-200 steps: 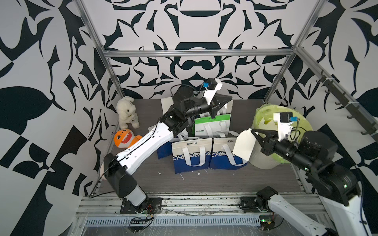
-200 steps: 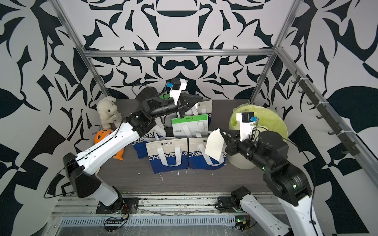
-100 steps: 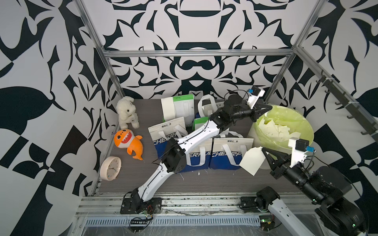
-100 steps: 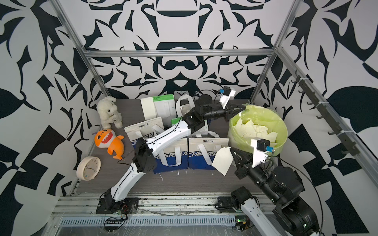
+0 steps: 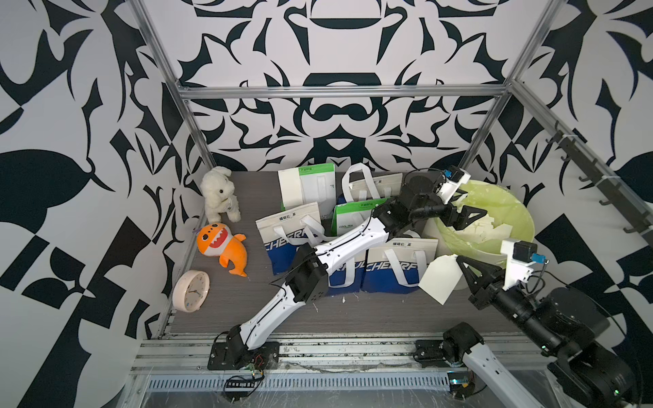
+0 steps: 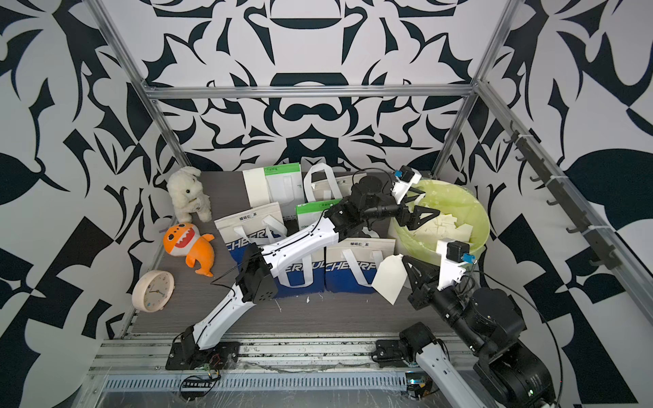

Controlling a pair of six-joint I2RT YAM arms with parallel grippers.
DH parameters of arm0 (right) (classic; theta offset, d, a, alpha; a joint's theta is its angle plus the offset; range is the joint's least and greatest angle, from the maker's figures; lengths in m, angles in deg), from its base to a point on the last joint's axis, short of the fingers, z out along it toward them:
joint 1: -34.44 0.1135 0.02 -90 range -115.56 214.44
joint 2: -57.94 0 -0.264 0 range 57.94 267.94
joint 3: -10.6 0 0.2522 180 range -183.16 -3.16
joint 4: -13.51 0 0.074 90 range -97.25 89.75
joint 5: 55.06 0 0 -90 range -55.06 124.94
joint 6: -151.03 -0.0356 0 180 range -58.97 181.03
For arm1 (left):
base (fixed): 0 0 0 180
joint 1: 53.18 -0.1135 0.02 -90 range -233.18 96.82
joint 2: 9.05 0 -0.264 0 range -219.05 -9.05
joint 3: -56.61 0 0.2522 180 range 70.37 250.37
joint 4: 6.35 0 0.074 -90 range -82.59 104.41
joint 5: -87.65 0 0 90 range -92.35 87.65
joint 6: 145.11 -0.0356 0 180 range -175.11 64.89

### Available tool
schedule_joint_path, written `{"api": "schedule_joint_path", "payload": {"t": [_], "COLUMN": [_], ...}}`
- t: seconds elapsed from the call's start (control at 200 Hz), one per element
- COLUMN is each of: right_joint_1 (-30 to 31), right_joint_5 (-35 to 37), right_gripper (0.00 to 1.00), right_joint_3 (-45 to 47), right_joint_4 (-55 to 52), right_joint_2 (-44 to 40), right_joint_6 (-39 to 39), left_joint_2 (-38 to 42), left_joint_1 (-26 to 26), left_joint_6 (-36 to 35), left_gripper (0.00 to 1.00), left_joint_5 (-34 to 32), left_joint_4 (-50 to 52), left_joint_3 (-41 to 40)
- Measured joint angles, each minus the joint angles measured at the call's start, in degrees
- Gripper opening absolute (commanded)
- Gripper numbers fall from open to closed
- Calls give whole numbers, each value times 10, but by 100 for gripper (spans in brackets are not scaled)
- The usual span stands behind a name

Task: Shred takeout receipts and throw away
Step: Place the takeout receipt in the trash bin.

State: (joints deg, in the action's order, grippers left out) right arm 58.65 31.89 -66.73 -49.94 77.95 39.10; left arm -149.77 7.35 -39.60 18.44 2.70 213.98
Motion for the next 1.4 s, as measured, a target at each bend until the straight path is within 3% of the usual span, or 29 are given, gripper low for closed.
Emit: {"api": "schedule_joint_path", "payload": {"t": [0.475, 0.825, 1.035, 1.245, 1.4], "right_joint_1": [0, 0, 4, 6, 7], "right_joint_5": [184, 239, 237, 189, 193], "right_gripper": [0, 0, 0, 0, 0], "right_joint_3": [-94, -111, -150, -172, -180], "right_joint_4": [-69, -71, 25, 87, 103], "right_joint_2": [26, 38, 111, 194, 237], "right_joint_6": [-23, -19, 56, 130, 178], "left_joint_2": [67, 166, 164, 145, 123], "left_joint_1": [-3, -7, -25, -61, -78], "left_joint_6": [-40, -42, 26, 150, 226], "left_gripper": [99, 99, 99, 100, 99], "left_joint_5": [10, 97, 159, 211, 240], "left_joint_4": [15, -19, -83, -225, -302], "left_joint_3": [-3, -137, -176, -176, -176]}}
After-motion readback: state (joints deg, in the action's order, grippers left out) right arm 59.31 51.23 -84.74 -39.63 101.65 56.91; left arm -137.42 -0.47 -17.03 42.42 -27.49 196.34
